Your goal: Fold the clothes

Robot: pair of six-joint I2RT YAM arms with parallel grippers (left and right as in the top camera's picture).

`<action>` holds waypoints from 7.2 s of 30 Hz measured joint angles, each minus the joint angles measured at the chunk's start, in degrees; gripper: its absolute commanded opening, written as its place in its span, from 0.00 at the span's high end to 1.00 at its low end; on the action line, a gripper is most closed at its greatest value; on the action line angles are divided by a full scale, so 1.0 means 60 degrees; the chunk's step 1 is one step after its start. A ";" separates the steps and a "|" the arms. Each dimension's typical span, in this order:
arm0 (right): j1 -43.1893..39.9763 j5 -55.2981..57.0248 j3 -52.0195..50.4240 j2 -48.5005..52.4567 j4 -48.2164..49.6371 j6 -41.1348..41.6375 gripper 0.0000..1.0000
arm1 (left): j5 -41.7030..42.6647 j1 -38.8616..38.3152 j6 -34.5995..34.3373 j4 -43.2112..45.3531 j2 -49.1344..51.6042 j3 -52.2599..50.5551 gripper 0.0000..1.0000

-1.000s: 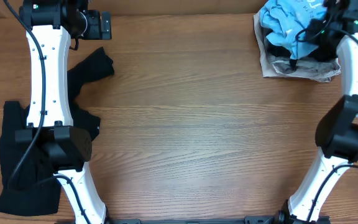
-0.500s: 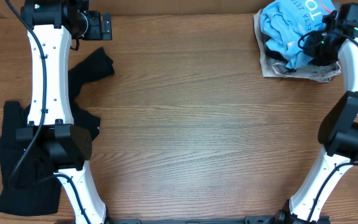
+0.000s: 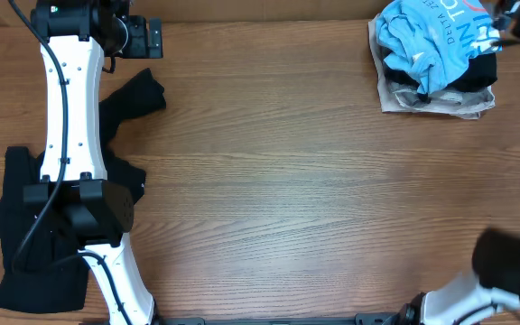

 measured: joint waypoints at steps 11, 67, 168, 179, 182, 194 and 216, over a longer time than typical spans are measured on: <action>0.0058 -0.1013 0.0189 -0.1916 -0.3118 0.0375 0.00 | 0.0000 0.0000 0.0000 0.0004 0.0004 0.0000 0.00; 0.2998 -0.0288 -1.4415 -1.0950 0.9388 0.0401 0.00 | -0.0004 0.0000 0.0000 0.0004 0.0004 0.0000 0.00; 0.3231 0.0827 -2.1740 -1.7263 1.0801 0.0401 0.00 | 0.0157 -0.0087 0.0000 0.7209 -1.0936 -1.2590 0.00; 0.3228 0.0831 -2.1740 -1.7263 1.0797 0.0401 0.00 | 0.1053 -0.0087 -0.0357 1.1959 -1.6779 -2.0458 0.00; 0.3231 0.0834 -2.1740 -1.7260 1.0790 0.0397 0.00 | 0.1104 -0.0087 -0.0441 1.1970 -1.7802 -2.1241 0.00; 0.3231 0.0831 -2.1740 -1.7263 1.0794 0.0401 0.00 | 0.1107 -0.0087 -0.0503 1.1234 -2.0156 -2.2662 0.00; 0.3231 0.0831 -2.1740 -1.7263 1.0794 0.0404 0.00 | 0.1100 -0.0087 -0.0503 1.1238 -2.0476 -2.2695 0.00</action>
